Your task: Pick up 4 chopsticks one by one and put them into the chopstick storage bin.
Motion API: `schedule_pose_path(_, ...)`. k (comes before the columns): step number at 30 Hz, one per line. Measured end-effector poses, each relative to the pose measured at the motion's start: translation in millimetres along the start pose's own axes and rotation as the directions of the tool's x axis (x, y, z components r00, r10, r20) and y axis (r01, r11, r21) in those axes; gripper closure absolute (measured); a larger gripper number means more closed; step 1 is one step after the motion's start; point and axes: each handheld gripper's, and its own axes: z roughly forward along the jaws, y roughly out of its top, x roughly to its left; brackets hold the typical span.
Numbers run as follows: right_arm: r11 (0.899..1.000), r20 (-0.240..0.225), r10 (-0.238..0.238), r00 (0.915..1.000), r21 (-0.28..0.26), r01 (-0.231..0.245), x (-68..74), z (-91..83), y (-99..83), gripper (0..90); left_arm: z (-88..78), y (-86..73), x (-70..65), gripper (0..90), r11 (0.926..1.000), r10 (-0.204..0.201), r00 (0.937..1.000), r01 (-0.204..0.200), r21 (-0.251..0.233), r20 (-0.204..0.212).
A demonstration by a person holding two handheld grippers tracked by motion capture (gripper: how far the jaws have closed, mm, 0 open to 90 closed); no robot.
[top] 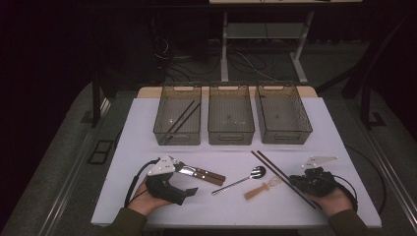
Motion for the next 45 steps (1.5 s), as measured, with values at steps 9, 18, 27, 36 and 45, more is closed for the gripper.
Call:
schedule_pose_path(9,0.999,-0.017,0.035,0.9992,-0.007,-0.035,-2.7,-1.0,0.5,84.6,-0.1,0.0,0.3,2.6,1.0000,0.001,1.0000,-0.001,0.000,0.003)
schedule_pose_path(18,0.999,-0.033,0.005,0.9995,-0.047,-0.007,-6.5,-9.0,0.5,84.6,-0.1,0.0,-0.5,2.6,1.0000,0.007,1.0000,-0.007,0.001,0.004)
schedule_pose_path(27,0.997,-0.048,-0.025,0.9985,-0.074,0.021,-8.6,-18.7,2.9,84.6,0.4,-0.2,-0.8,2.6,0.9999,0.015,0.9999,-0.015,0.002,0.001)
schedule_pose_path(36,0.993,-0.093,-0.018,0.9955,-0.121,0.006,-9.1,-31.3,7.6,84.6,0.7,-0.2,-2.0,2.6,0.9994,0.032,0.9995,-0.032,0.011,-0.002)
schedule_pose_path(45,0.985,-0.139,-0.043,0.9894,-0.169,0.019,-4.5,-39.1,19.6,84.6,0.3,0.0,-2.7,2.6,0.9993,0.036,0.9992,-0.036,0.009,-0.015)
